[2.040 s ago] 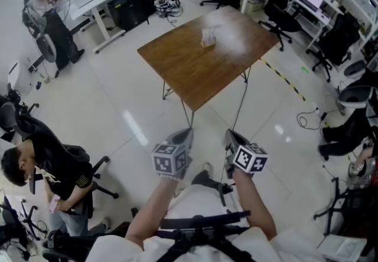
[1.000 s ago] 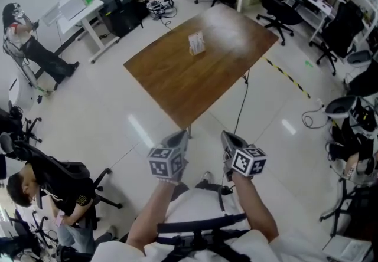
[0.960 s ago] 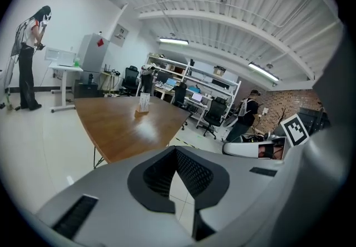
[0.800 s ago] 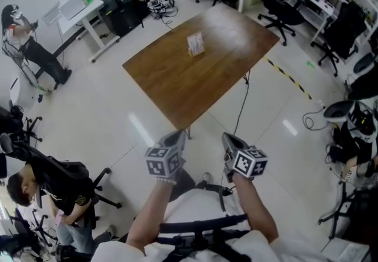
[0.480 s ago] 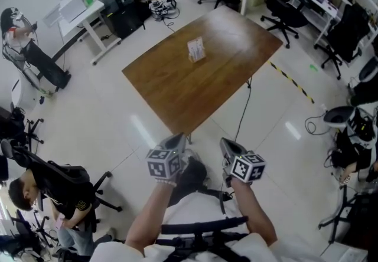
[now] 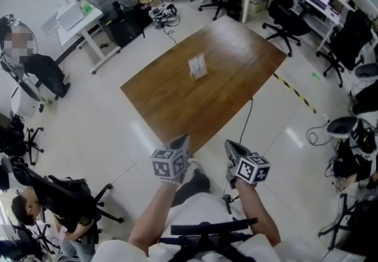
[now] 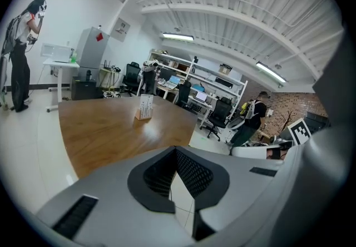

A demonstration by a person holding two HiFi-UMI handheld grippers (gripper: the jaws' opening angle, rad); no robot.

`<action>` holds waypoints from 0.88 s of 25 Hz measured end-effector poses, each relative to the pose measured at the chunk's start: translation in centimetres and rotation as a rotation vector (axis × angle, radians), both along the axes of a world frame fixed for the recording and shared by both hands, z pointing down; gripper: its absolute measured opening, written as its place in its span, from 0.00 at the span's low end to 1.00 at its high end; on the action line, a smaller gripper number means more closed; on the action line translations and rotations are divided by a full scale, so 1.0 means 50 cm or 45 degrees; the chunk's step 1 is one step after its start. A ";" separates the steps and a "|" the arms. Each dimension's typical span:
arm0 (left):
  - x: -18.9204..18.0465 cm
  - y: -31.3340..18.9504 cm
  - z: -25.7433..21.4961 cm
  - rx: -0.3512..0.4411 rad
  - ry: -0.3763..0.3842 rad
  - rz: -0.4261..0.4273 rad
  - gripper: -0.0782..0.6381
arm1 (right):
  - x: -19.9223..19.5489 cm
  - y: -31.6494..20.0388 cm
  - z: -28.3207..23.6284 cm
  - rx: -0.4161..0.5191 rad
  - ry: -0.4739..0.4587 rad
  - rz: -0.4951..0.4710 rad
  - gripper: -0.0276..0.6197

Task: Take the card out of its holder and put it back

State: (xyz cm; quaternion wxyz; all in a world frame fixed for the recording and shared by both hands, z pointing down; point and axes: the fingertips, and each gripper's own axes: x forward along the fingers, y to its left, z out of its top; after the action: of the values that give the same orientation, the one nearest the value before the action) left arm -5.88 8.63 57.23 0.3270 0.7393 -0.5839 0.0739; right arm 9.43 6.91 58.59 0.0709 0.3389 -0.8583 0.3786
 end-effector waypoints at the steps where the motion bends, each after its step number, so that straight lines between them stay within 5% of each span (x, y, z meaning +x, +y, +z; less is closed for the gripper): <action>1: -0.008 -0.016 0.001 -0.002 0.004 0.001 0.11 | -0.009 -0.017 -0.005 0.002 -0.009 0.003 0.04; 22: -0.161 -0.284 0.009 0.010 0.012 0.113 0.11 | -0.122 -0.215 -0.027 0.020 0.037 0.038 0.04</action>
State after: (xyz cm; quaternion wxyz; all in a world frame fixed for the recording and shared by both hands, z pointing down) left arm -13.93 -5.58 57.67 0.3232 0.7662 -0.5492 0.0827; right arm 3.33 -3.83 57.24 0.0750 0.3578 -0.8550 0.3679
